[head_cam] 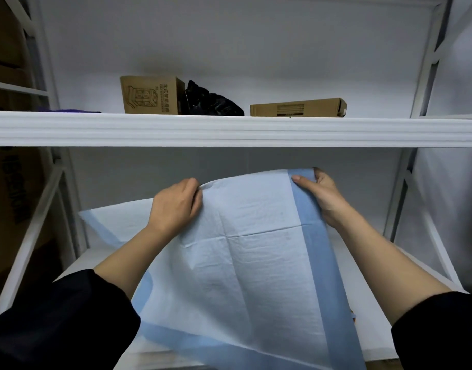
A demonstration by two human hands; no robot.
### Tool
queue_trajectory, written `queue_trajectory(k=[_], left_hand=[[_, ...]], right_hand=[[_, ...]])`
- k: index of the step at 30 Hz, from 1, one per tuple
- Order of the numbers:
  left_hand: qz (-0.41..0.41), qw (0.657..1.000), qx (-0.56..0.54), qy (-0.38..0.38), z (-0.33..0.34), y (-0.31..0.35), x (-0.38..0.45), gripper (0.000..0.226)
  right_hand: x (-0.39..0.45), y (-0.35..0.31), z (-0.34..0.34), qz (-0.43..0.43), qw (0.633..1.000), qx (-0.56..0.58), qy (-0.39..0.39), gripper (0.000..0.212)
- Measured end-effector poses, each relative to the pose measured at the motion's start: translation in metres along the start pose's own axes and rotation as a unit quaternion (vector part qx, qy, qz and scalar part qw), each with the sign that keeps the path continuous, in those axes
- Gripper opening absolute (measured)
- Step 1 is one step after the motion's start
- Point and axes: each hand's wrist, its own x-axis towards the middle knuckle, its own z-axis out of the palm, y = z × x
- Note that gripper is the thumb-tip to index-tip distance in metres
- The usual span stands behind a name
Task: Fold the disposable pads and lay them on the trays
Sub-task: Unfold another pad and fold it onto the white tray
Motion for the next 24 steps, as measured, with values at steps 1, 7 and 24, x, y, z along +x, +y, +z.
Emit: queue_trajectory(k=[1, 7, 24], left_hand=[[0.001, 1.000, 0.008, -0.002, 0.000, 0.001, 0.001, 0.028], [0.000, 0.999, 0.027, -0.027, 0.003, 0.005, 0.001, 0.030], [0.041, 0.998, 0.003, -0.040, 0.020, 0.018, 0.004, 0.027]], right_hand=[[-0.002, 0.000, -0.001, 0.010, 1.000, 0.022, -0.008, 0.023], [-0.016, 0.007, -0.012, 0.110, 0.986, -0.054, -0.111, 0.025], [-0.010, 0.013, -0.024, -0.008, 0.995, 0.013, 0.102, 0.025]])
